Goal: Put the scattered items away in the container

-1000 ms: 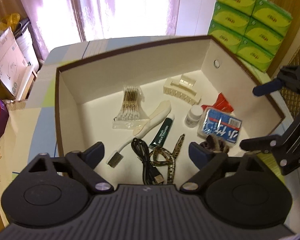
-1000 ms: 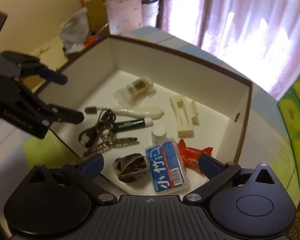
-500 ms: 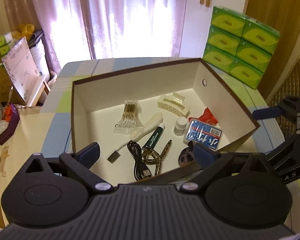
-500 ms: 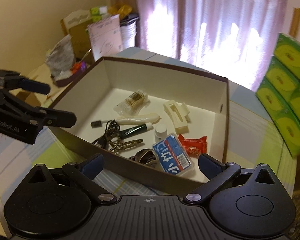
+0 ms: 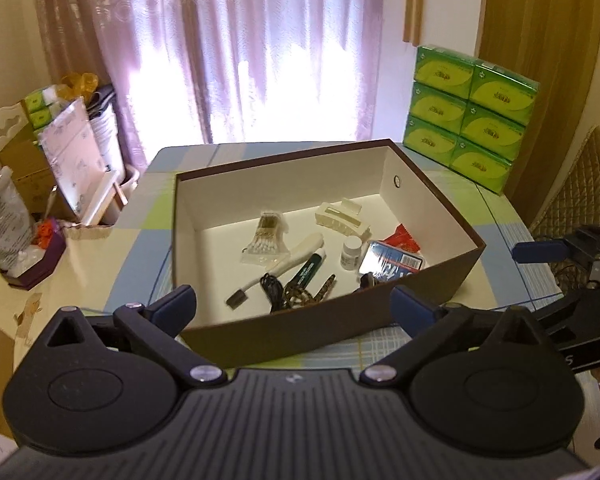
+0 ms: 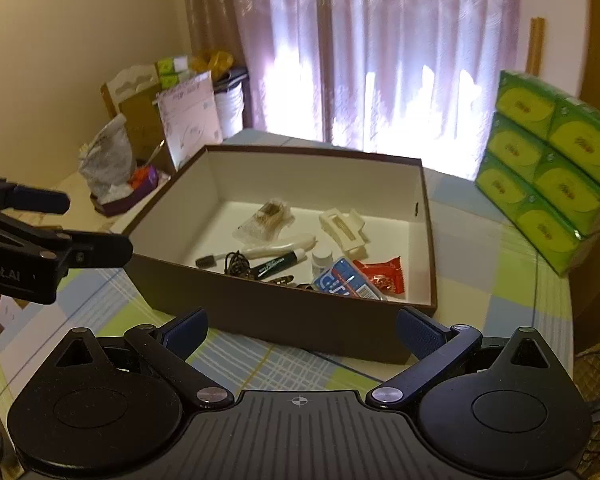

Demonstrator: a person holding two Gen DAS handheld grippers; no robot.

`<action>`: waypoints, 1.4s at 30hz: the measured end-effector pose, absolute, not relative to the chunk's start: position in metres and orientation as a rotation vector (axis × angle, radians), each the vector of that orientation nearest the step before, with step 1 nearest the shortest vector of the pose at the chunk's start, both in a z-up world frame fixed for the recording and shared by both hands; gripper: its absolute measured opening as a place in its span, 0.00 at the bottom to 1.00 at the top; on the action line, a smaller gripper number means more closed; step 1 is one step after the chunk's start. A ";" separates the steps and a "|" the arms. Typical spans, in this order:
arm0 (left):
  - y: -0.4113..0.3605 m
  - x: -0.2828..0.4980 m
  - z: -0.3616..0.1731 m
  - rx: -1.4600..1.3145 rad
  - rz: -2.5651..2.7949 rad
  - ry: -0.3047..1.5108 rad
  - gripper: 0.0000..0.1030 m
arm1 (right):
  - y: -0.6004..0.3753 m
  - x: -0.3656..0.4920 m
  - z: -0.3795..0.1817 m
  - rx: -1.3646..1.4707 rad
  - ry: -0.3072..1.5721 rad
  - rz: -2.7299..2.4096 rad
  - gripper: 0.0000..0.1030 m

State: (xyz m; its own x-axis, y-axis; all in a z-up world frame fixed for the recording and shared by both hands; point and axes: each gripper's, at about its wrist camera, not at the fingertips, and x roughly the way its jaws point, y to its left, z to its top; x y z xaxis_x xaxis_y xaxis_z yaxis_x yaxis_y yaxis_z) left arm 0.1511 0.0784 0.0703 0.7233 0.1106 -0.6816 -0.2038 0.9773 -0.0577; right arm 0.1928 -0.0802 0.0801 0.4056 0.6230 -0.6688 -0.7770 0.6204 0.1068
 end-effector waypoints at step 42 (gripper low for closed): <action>-0.005 0.047 0.075 -0.137 0.287 0.789 0.99 | -0.169 0.118 0.086 -0.216 0.729 0.916 1.00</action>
